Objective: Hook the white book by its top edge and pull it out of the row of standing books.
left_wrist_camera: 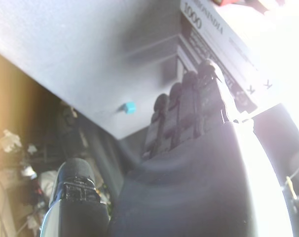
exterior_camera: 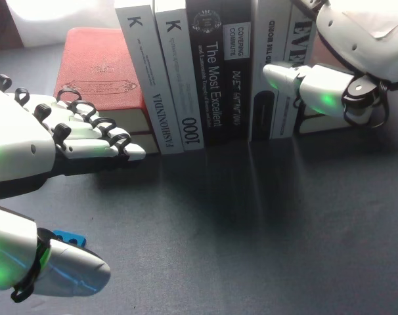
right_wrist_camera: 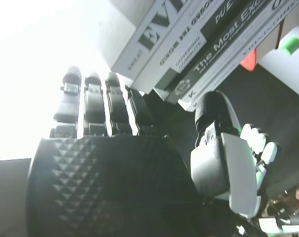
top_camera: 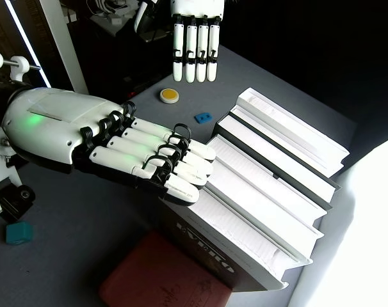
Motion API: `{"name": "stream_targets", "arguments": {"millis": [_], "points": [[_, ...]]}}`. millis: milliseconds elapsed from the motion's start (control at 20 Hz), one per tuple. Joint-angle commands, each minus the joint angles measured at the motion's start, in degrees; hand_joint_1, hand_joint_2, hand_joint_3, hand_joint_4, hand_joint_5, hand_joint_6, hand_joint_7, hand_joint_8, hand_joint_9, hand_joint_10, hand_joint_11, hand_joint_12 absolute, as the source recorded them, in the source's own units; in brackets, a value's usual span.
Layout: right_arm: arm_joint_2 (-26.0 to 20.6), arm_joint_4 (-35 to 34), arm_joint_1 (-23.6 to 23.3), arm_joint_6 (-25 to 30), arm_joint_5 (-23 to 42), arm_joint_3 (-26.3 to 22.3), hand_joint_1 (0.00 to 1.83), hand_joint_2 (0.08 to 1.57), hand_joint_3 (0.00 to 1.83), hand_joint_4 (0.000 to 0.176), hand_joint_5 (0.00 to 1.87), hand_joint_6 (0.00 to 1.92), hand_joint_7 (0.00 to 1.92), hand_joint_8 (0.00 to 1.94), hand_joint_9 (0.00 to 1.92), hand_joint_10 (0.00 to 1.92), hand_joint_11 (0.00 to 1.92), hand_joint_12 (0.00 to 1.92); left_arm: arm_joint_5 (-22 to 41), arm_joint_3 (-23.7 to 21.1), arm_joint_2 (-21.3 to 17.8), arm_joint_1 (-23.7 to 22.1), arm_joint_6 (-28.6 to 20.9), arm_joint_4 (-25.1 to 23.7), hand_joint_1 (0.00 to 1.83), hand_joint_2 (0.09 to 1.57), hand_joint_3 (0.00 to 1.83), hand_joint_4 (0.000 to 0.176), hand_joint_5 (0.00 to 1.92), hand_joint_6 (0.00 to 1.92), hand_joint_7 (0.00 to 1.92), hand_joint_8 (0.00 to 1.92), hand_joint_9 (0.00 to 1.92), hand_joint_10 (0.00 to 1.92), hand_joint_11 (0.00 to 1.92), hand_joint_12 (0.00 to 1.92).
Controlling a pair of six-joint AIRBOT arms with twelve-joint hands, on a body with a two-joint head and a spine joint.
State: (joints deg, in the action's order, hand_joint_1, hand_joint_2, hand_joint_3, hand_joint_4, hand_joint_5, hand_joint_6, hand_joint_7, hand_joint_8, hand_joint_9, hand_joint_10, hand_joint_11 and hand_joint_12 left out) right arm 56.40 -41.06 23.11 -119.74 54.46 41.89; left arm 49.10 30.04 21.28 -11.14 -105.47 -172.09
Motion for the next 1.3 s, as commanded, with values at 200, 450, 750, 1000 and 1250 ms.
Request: {"name": "stream_targets", "arguments": {"millis": [200, 450, 750, 1000, 1250], "points": [[-0.09, 3.5, 0.18, 0.26, 4.67, 0.06, 0.0, 1.24, 0.0, 0.0, 0.04, 0.0, 0.04, 0.0, 0.04, 0.0, 0.0, 0.18, -4.85, 0.01, 0.04, -0.68, -0.01, -0.48, 0.0, 1.11, 0.01, 0.0, 0.0, 0.0, 0.0, 0.0, 0.0, 0.0, 0.03, 0.01], [-0.17, 3.5, 1.15, -1.15, 4.82, -0.5, 0.04, 1.25, 0.0, 0.0, 0.09, 0.01, 0.08, 0.0, 0.07, 0.01, 0.0, 0.31, -4.85, -0.01, 0.04, -0.68, -0.01, -0.48, 0.0, 1.11, 0.01, 0.0, 0.0, 0.0, 0.0, 0.0, 0.0, 0.0, 0.03, 0.02], [-1.44, 3.49, 2.67, -3.61, 5.35, -2.82, 0.04, 1.26, 0.0, 0.0, 0.08, 0.0, 0.06, 0.0, 0.05, 0.0, 0.0, 0.27, -4.85, -0.03, 0.04, -0.67, -0.01, -0.48, 0.0, 1.12, 0.01, 0.0, 0.0, 0.0, 0.0, 0.0, 0.0, 0.0, 0.03, 0.02], [-3.87, 2.6, 3.18, -7.5, 6.41, -7.64, 0.02, 1.25, 0.0, 0.0, 0.07, 0.0, 0.07, 0.0, 0.06, 0.0, 0.0, 0.29, -4.85, -0.03, 0.04, -0.67, -0.01, -0.48, 0.0, 1.12, 0.0, 0.0, 0.0, 0.0, 0.0, 0.0, 0.01, 0.01, 0.03, 0.02], [-4.93, -4.78, -0.01, -14.98, 6.59, -11.41, 0.13, 1.2, 0.0, 0.0, 0.09, 0.01, 0.08, 0.0, 0.06, 0.01, 0.0, 0.31, -4.85, -0.01, 0.04, -0.67, -0.01, -0.48, 0.0, 1.13, 0.01, 0.0, 0.0, 0.0, 0.0, 0.0, 0.0, 0.0, 0.0, 0.0]]}}
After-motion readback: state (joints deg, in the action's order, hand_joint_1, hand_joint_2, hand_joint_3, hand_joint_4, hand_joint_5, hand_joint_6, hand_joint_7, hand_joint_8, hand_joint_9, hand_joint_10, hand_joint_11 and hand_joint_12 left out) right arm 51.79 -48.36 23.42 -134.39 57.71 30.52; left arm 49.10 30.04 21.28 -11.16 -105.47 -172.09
